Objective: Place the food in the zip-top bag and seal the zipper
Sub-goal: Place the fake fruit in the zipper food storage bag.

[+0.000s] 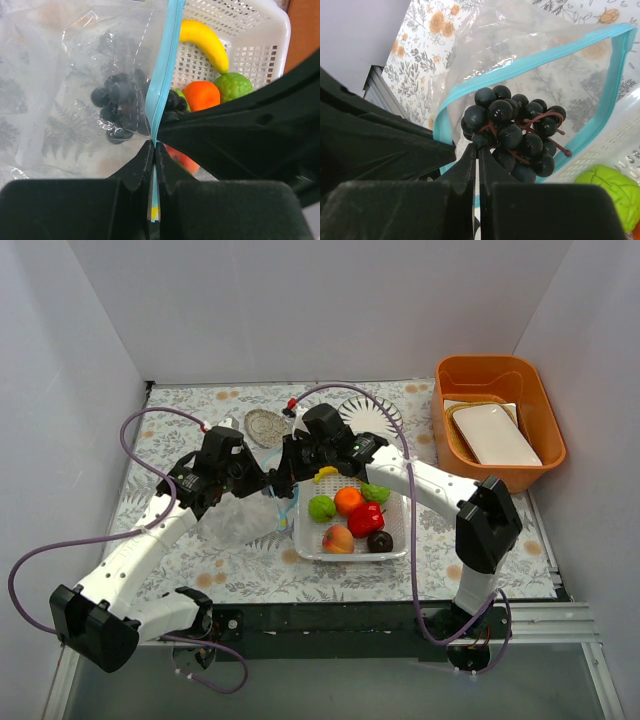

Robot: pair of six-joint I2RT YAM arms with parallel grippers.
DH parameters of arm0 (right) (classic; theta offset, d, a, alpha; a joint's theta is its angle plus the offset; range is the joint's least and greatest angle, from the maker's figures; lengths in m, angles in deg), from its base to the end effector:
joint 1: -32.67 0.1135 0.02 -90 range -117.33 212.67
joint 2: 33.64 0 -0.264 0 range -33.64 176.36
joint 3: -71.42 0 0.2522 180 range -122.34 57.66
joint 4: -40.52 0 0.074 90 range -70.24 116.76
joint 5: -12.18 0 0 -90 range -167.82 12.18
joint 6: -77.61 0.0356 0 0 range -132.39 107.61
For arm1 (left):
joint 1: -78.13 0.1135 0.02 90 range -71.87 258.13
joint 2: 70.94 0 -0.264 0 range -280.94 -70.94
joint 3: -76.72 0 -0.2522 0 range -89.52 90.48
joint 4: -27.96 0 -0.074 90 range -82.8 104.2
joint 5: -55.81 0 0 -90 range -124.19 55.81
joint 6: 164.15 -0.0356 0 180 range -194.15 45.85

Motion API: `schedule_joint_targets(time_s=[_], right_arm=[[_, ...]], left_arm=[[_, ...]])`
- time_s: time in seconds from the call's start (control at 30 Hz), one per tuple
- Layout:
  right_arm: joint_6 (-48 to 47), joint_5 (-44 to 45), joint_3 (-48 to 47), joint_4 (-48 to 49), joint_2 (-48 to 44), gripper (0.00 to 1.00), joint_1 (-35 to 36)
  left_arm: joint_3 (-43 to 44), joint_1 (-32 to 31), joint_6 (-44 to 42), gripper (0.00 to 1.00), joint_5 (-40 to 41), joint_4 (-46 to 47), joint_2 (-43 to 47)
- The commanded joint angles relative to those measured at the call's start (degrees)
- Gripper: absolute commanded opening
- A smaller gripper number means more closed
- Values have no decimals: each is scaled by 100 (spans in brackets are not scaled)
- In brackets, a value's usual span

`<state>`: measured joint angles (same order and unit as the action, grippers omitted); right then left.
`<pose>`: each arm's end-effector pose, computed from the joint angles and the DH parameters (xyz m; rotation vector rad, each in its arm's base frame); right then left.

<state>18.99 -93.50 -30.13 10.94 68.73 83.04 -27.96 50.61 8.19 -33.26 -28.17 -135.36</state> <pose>0.2618 0.3312 0.3130 -0.5554 2.2267 1.0957 0.2050 -0.1062 0.3215 -1.1817 2.2603 -0.8479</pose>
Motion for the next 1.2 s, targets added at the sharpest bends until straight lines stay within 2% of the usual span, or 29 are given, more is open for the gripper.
schedule_joint_targets(time_s=[0.0, 0.07, 0.1, 0.17, 0.3, 0.47, 0.6, 0.73, 0.83, 1.0, 1.17], right_arm=[[70, -522, -344, 368, 178, 3, 43], [62, -646, -370, 386, 222, 10, 34], [53, -699, -405, 395, 240, 24, 26], [18, -726, -388, 421, 222, 43, 8], [18, -665, -187, 509, -119, 63, -115], [-218, -59, 226, 150, -761, 66, -317], [-394, 1047, 744, -317, -1638, 68, -414], [-404, 1761, 1369, -756, -2168, 75, -484], [-596, 1613, 1650, -985, -2239, 74, -528], [-992, 718, 1923, -1082, -1818, 74, -528], [-1265, 470, 1897, -950, -1466, 72, -519]], left_arm=[[181, 19, 45, 0, -75, 97, 351], [233, 19, 27, 0, -14, 54, 395], [251, 19, 18, 0, 30, 36, 387], [286, 19, 10, 0, 56, -17, 387], [243, 19, 18, 0, 179, -61, 448], [286, 19, 10, 0, 539, -263, 448], [269, 19, -25, 0, 733, -377, 404], [59, 28, -26, 0, 681, -255, 387], [-38, 28, -8, 0, 628, -193, 360], [-83, 28, 1, 0, 601, -140, 352], [-74, 28, 1, 0, 575, -149, 334]])
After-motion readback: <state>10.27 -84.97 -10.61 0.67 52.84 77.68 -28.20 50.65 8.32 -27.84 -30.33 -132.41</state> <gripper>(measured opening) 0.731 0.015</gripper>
